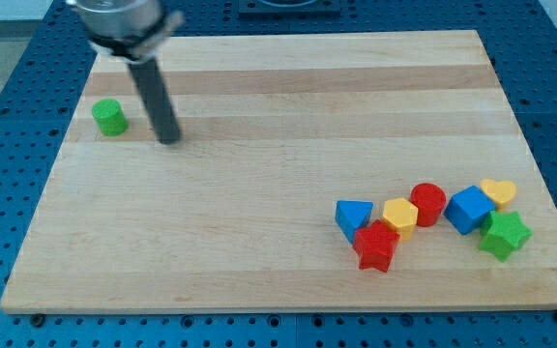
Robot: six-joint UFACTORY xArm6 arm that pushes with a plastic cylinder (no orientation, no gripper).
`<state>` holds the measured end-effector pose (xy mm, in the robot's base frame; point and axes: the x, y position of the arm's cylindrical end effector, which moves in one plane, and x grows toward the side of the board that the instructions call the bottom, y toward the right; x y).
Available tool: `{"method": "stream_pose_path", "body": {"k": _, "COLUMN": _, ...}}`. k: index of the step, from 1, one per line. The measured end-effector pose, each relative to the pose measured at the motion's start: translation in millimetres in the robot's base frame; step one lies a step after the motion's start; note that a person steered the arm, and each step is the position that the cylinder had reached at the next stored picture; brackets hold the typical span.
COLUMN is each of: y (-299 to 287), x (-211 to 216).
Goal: Push the green star and blue cube up
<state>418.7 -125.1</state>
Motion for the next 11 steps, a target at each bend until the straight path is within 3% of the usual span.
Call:
{"method": "stream_pose_path", "body": {"k": 2, "y": 172, "x": 59}}
{"method": "stream_pose_path", "body": {"k": 3, "y": 217, "x": 60}}
{"method": "stream_pose_path", "body": {"k": 4, "y": 246, "x": 26}}
{"method": "stream_pose_path", "body": {"k": 5, "y": 347, "x": 10}}
{"method": "stream_pose_path", "body": {"k": 6, "y": 450, "x": 31}}
{"method": "stream_pose_path", "body": {"k": 7, "y": 471, "x": 52}}
{"method": "stream_pose_path", "body": {"k": 8, "y": 470, "x": 103}}
{"method": "stream_pose_path", "body": {"k": 10, "y": 378, "x": 170}}
{"method": "stream_pose_path", "body": {"k": 11, "y": 360, "x": 173}}
